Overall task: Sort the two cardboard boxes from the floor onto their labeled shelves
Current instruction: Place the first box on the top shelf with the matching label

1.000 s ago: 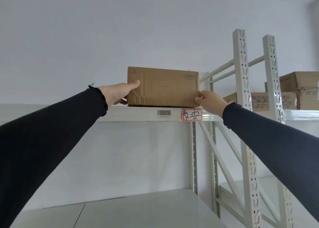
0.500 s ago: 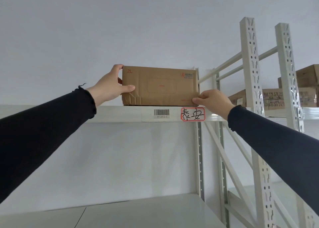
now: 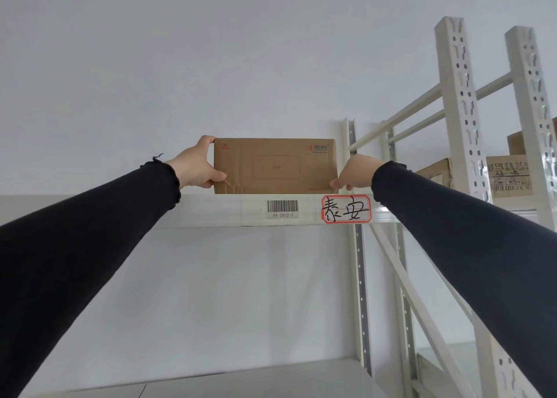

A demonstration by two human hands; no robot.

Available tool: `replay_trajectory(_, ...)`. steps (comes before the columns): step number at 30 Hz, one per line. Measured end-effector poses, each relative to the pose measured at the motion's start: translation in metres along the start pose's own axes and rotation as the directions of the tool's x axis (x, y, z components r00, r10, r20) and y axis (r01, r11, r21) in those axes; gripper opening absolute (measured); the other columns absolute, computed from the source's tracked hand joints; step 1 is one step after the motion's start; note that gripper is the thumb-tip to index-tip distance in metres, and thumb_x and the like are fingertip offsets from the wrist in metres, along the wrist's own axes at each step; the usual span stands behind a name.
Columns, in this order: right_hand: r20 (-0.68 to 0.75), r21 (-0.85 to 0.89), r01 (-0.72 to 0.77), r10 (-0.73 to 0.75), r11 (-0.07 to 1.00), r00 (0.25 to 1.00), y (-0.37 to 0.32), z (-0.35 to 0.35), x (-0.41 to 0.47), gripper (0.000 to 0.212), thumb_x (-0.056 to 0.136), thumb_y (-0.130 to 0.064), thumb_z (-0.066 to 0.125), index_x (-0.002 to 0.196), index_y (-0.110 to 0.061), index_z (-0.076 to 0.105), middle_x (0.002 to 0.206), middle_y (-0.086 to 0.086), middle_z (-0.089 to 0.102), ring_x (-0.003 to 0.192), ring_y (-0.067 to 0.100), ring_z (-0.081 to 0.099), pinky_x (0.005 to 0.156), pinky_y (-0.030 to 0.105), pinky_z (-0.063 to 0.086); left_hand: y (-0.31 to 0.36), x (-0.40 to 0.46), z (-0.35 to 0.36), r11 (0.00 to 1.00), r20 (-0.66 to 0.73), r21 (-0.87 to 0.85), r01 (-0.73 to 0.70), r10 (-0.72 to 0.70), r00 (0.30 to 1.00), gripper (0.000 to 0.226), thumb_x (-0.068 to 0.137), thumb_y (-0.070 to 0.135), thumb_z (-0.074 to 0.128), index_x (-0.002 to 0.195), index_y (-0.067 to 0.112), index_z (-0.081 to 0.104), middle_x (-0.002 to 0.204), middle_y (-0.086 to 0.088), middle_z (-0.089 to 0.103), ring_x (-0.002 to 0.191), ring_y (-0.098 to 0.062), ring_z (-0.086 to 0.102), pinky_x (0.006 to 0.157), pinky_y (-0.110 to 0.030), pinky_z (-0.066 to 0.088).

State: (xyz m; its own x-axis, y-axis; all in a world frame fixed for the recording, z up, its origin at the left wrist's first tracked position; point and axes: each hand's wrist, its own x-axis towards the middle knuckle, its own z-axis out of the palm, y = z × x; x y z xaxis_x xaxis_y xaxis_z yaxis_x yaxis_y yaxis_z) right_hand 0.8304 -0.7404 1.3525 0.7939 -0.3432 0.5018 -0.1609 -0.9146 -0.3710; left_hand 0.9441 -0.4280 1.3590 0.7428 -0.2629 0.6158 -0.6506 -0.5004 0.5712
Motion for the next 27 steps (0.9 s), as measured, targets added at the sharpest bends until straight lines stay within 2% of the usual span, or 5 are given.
replay_trajectory(4, 0.003, -0.014, -0.007, 0.007, 1.000, 1.000, 0.002, 0.003, 0.000, 0.031, 0.085, -0.034, 0.072, 0.096, -0.005, 0.065, 0.078, 0.001, 0.064, 0.083, 0.028, 0.061, 0.059, 0.032, 0.046, -0.005, 0.003, 0.001, 0.999, 0.011, 0.026, 0.030, -0.031, 0.999, 0.091, 0.089, 0.006, 0.077, 0.159, 0.027, 0.023, 0.119, -0.020, 0.070, 0.093, -0.032, 0.074, 0.080, -0.034, 0.060)
replay_trajectory(7, -0.039, -0.026, 0.018, -0.019, 1.000, 0.999, 0.005, 0.000, -0.006, 0.034, 0.086, -0.034, 0.070, 0.101, -0.004, 0.068, 0.088, 0.006, 0.069, 0.093, 0.031, 0.065, 0.077, 0.039, 0.053, 0.001, -0.003, -0.007, 0.988, -0.014, 0.139, 0.072, -0.070, 0.997, 0.095, 0.088, 0.020, 0.080, 0.161, 0.025, 0.020, 0.130, -0.015, 0.065, 0.109, -0.033, 0.072, 0.078, -0.033, 0.056)
replay_trajectory(10, -0.177, -0.075, 0.089, -0.101, 0.993, 0.979, 0.006, -0.007, -0.019, 0.033, 0.091, -0.035, 0.060, 0.110, -0.010, 0.070, 0.106, 0.009, 0.071, 0.099, 0.028, 0.065, 0.090, 0.042, 0.054, 0.011, -0.018, -0.019, 0.952, -0.075, 0.303, 0.040, -0.018, 0.997, 0.080, 0.090, 0.031, 0.078, 0.156, 0.015, 0.037, 0.149, -0.012, 0.054, 0.130, -0.033, 0.057, 0.100, -0.041, 0.049)
replay_trajectory(20, -0.546, -0.220, 0.366, -0.425, 0.904, 0.722, -0.002, 0.008, -0.108, 0.025, 0.093, -0.030, 0.049, 0.105, -0.020, 0.069, 0.099, 0.000, 0.067, 0.094, 0.023, 0.057, 0.081, 0.042, 0.049, 0.012, -0.117, -0.037, 0.790, -0.080, 0.542, -0.287, 0.389, 0.918, 0.035, 0.098, 0.029, 0.062, 0.132, 0.017, 0.066, 0.130, -0.007, 0.063, 0.123, -0.029, 0.057, 0.096, -0.037, 0.041)
replay_trajectory(27, -0.371, -0.171, 0.352, -0.391, 0.920, 0.842, -0.033, 0.066, -0.232, 0.029, 0.091, -0.031, 0.055, 0.116, -0.021, 0.063, 0.108, 0.001, 0.062, 0.101, 0.023, 0.053, 0.077, 0.033, 0.040, -0.033, -0.230, -0.065, 0.795, 0.029, 0.493, -0.354, 0.392, 0.920, 0.036, 0.095, 0.031, 0.066, 0.129, 0.020, 0.067, 0.127, -0.005, 0.065, 0.120, -0.027, 0.057, 0.092, -0.036, 0.041)
